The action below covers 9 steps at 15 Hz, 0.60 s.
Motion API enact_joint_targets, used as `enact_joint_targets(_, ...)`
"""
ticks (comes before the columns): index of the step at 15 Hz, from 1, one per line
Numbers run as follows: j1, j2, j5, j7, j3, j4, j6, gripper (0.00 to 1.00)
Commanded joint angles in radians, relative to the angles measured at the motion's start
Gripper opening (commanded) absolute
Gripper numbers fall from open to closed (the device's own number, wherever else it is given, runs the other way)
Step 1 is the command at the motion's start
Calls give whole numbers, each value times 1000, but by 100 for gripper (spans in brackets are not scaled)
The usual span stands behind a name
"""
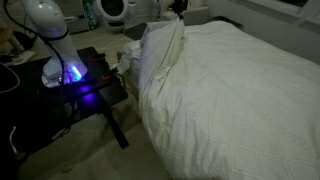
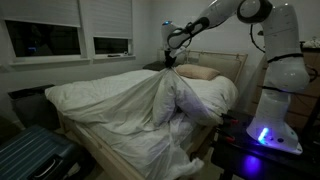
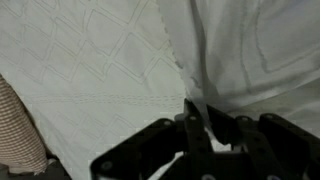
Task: Move the left side of the blanket to the right
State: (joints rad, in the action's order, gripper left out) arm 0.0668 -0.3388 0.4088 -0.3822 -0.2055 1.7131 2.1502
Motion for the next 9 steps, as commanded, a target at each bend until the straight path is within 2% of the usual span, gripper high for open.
enact_joint_targets(1, -80, -3, 3, 12, -30, -134, -74, 1)
enact_joint_targets(9, -261, -122, -64, 46, -100, -420, -162, 1)
